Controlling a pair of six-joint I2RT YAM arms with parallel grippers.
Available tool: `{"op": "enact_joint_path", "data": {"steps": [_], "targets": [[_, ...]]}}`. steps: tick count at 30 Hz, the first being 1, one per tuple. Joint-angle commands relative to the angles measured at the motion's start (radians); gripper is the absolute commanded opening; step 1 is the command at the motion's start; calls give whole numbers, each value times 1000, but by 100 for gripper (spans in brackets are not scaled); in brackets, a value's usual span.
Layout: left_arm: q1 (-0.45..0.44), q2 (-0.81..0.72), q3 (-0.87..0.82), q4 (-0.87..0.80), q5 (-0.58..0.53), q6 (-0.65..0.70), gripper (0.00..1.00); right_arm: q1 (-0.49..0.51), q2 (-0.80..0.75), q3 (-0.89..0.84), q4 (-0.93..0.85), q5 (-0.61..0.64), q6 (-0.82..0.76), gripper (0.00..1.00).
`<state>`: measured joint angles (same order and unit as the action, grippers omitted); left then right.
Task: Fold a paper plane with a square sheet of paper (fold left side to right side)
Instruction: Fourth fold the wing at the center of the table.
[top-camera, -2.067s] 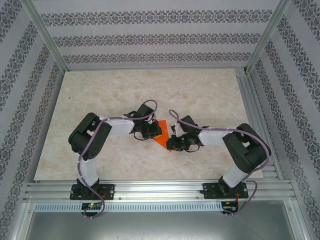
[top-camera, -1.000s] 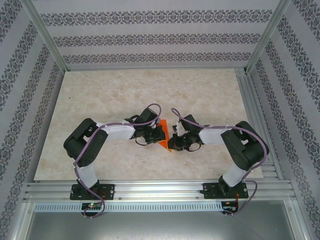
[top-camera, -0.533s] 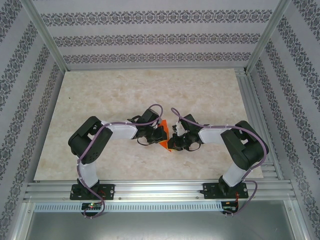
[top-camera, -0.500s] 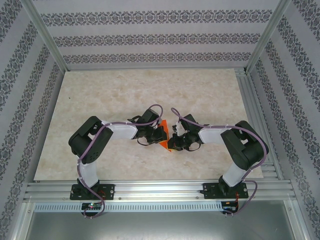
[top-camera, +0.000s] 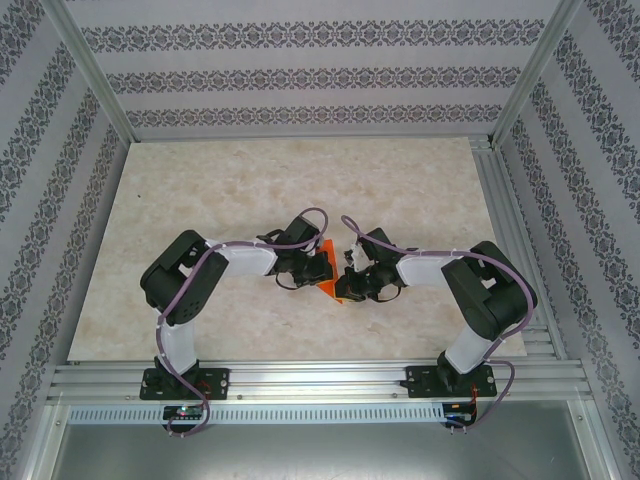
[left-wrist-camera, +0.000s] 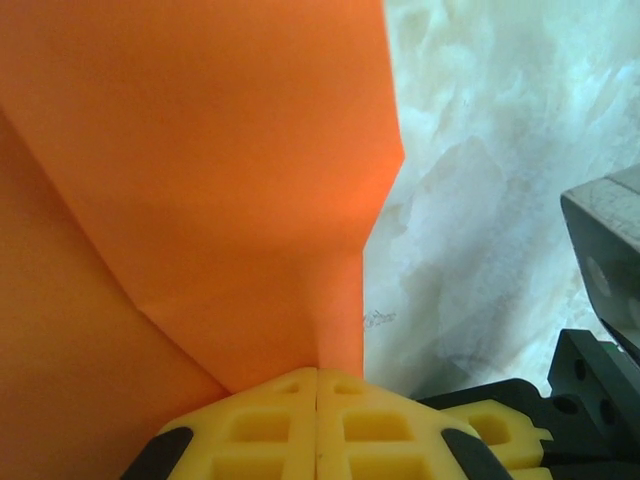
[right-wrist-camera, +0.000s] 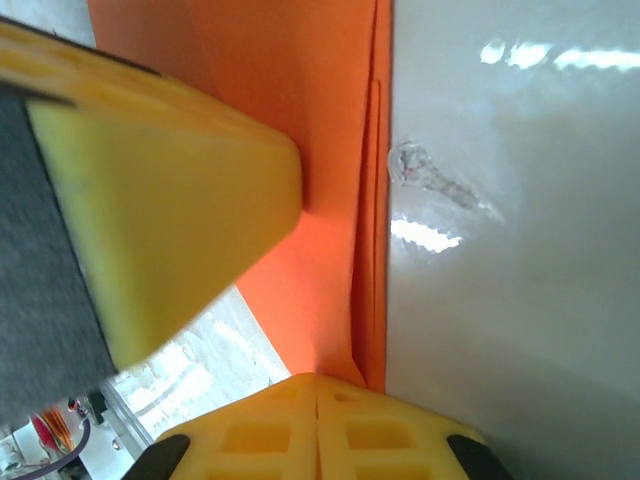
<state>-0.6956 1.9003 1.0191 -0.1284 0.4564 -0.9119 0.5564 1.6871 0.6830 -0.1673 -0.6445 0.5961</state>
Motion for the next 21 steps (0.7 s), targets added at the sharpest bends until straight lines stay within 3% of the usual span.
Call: {"op": "enact_joint_path", "data": {"steps": [1, 21], "targets": [[65, 26, 19, -72, -132, 61, 9, 15, 79, -57, -175, 225, -23, 8], [249, 115, 191, -179, -135, 216, 11, 23, 68, -62, -179, 228, -16, 8]]}}
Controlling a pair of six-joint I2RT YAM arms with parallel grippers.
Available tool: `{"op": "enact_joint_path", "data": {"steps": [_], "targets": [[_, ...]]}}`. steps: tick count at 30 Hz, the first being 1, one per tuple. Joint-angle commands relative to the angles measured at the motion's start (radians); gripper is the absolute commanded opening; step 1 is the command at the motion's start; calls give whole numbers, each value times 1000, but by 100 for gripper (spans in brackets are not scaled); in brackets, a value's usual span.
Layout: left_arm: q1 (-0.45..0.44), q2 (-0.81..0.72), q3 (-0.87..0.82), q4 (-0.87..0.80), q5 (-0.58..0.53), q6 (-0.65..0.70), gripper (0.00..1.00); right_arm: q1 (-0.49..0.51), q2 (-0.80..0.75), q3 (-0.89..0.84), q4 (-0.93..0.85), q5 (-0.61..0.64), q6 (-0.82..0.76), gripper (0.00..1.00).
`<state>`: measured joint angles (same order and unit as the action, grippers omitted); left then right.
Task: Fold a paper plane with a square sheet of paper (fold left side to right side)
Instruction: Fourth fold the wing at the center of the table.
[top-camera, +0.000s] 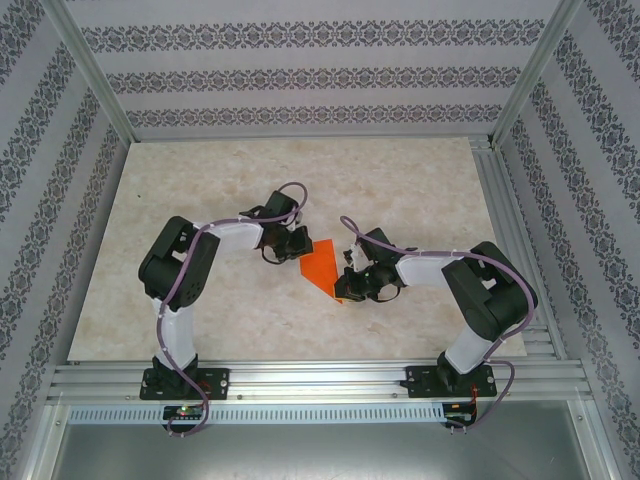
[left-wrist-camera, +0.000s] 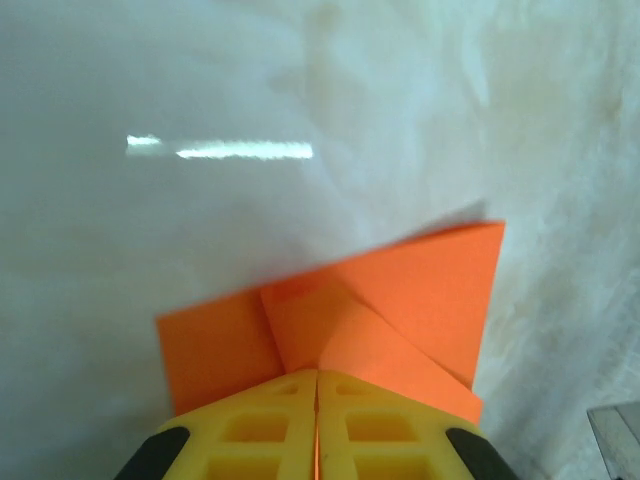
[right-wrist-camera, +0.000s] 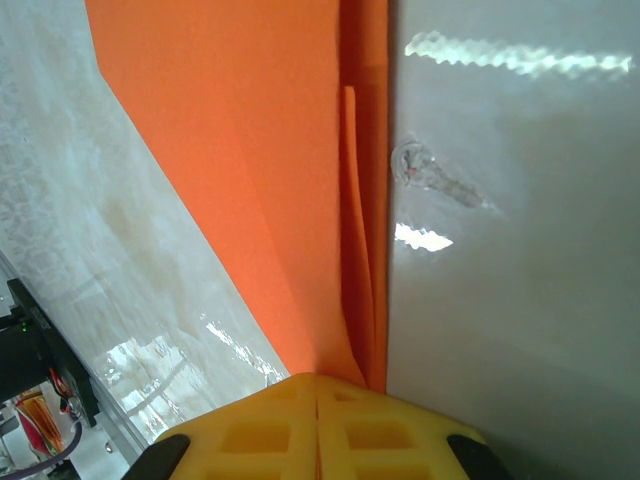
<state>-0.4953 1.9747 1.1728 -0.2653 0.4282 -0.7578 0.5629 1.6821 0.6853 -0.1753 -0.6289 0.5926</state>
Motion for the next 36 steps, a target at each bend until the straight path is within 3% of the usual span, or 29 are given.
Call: {"op": "enact_joint_path", "data": {"steps": [1, 11, 18, 23, 26, 30, 36], "targets": [[57, 51, 48, -47, -107, 69, 11, 17, 73, -64, -171, 212, -14, 8], [148, 86, 107, -79, -110, 127, 12, 18, 67, -52, -178, 211, -15, 8], [156, -49, 113, -133, -79, 150, 14, 18, 55, -44, -176, 210, -11, 8], [47, -215, -14, -59, -20, 98, 15, 18, 45, -37, -180, 213, -8, 8], [-44, -249, -41, -50, -47, 72, 16, 18, 50, -29, -185, 213, -11, 8], [-124, -208, -51, 9, -45, 29, 16, 18, 57, -26, -185, 215, -10, 8], [-146, -89, -21, 23, -66, 25, 16, 20, 56, -26, -187, 219, -11, 8]]}}
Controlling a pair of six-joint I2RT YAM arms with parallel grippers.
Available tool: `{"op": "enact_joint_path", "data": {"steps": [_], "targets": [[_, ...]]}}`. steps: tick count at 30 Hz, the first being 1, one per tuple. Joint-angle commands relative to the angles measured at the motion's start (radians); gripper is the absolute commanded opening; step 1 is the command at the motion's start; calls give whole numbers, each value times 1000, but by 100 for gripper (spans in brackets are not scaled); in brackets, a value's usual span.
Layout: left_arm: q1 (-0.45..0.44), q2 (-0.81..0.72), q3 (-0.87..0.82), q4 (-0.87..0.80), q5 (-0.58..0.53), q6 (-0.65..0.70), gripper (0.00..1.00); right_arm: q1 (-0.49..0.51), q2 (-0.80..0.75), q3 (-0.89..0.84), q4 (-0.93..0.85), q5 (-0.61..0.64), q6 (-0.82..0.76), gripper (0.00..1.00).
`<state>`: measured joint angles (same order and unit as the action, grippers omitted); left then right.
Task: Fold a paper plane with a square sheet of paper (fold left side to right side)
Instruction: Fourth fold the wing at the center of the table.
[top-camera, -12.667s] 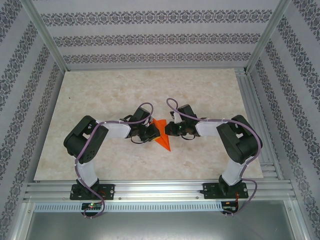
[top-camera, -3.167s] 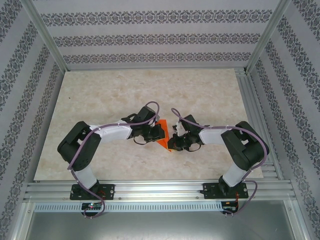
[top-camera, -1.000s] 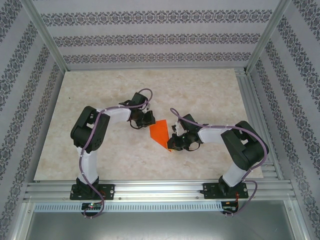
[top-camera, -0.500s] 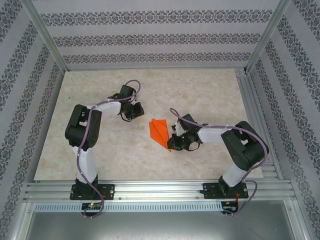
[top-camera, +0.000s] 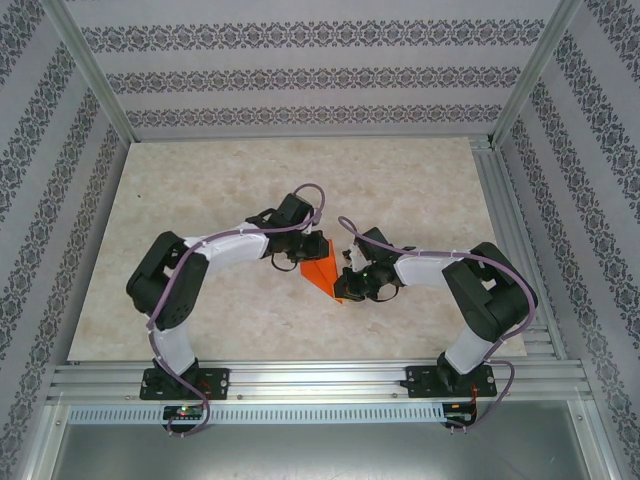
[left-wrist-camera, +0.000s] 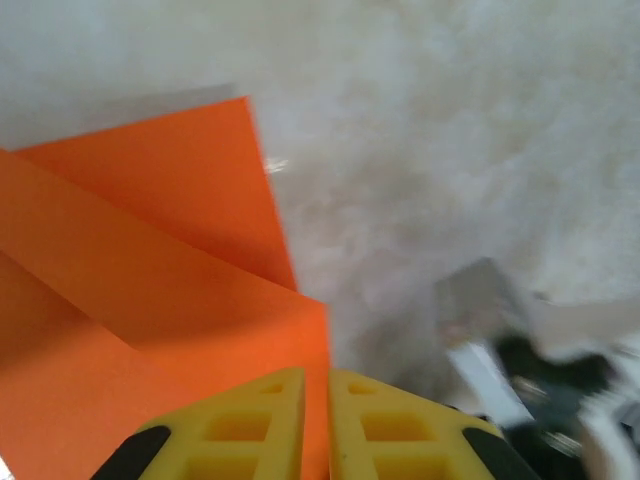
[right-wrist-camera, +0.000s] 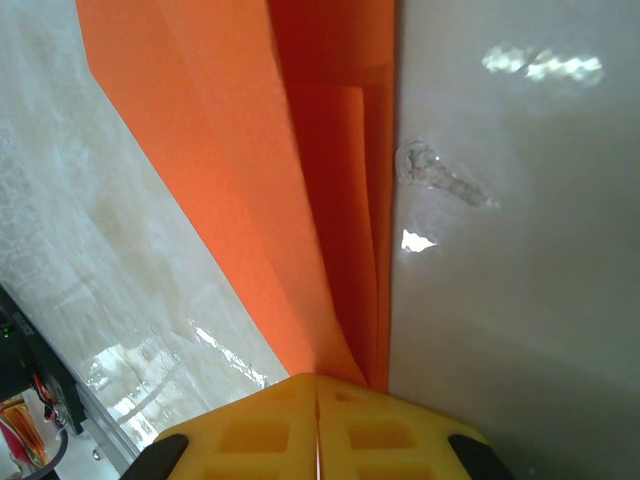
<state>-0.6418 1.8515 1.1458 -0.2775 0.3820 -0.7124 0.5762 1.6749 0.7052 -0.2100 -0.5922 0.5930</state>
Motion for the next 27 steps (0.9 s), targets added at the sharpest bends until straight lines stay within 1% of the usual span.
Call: {"op": "enact_joint_path", "data": {"steps": [1, 6, 10, 15, 19, 21, 27], "targets": [[1, 50, 12, 34, -22, -15, 16, 7, 63, -43, -155, 184, -12, 8], [1, 101, 23, 58, -46, -3, 16, 12, 57, -36, -156, 179, -9, 8], [1, 126, 17, 18, -140, 23, 16, 15, 36, -30, -154, 174, -1, 8], [1, 121, -46, 41, -143, 18, 16, 14, -67, 6, -164, 144, 25, 10], [-1, 115, -82, 79, -123, 3, 16, 1, -162, 45, -181, 131, 70, 10], [-5, 119, -84, 87, -121, -1, 16, 5, -157, 76, -181, 132, 86, 9], [-9, 126, -89, 99, -121, -6, 16, 38, -52, 176, -179, 160, 97, 8]]}}
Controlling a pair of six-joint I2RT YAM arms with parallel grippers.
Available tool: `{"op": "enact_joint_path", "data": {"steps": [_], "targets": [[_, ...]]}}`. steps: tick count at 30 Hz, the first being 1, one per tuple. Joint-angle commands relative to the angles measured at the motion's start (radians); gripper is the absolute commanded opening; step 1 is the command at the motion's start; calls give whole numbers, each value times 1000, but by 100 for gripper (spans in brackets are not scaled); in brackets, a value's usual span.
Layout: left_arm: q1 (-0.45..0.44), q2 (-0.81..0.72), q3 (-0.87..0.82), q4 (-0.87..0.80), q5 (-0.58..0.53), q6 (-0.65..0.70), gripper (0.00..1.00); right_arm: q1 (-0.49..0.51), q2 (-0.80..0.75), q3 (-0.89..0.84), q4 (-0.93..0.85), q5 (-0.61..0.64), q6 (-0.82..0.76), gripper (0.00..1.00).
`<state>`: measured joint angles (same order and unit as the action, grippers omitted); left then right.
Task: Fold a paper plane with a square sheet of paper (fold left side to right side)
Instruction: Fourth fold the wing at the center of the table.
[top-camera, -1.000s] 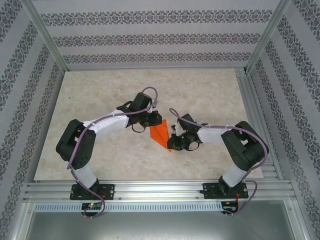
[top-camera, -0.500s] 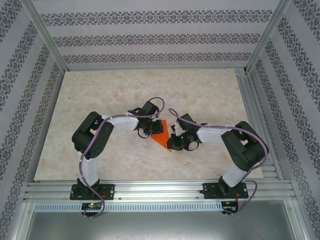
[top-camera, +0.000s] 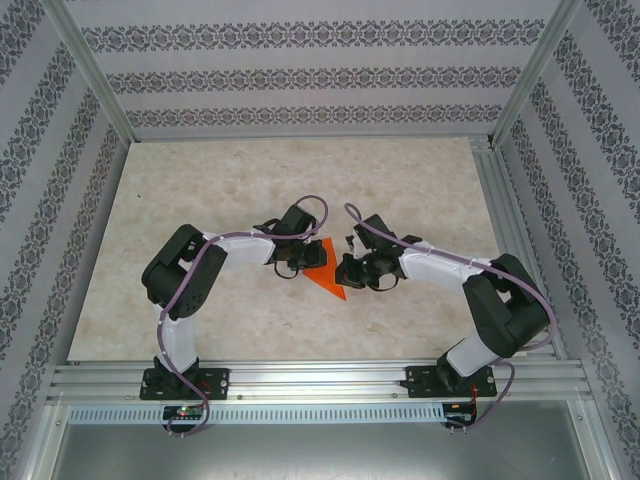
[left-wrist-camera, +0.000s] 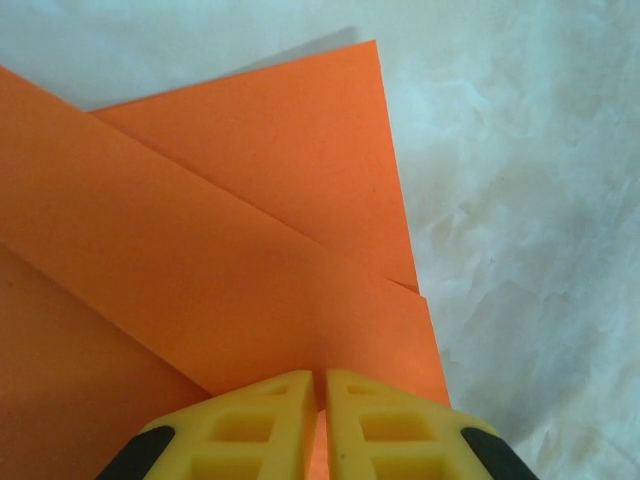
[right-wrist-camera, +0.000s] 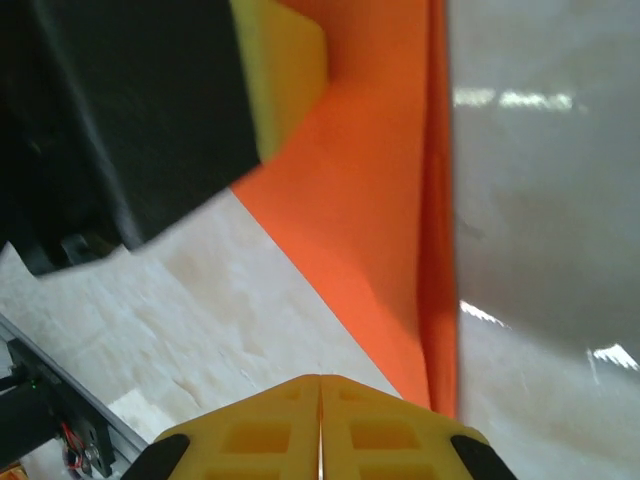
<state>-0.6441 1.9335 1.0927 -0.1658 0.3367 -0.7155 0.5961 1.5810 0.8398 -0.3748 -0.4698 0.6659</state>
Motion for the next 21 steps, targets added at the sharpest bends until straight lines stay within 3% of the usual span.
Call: {"op": "enact_joint_path", "data": {"steps": [1, 10, 21], "targets": [[-6, 44, -36, -13, -76, -4, 16, 23, 64, 60, -21, 48, 24, 8], [-6, 43, -38, -13, -78, -5, 16, 21, 179, 127, -15, 115, 41, 8], [-6, 44, -34, -29, -94, 1, 15, 26, 176, 31, -42, 110, 23, 8]]}}
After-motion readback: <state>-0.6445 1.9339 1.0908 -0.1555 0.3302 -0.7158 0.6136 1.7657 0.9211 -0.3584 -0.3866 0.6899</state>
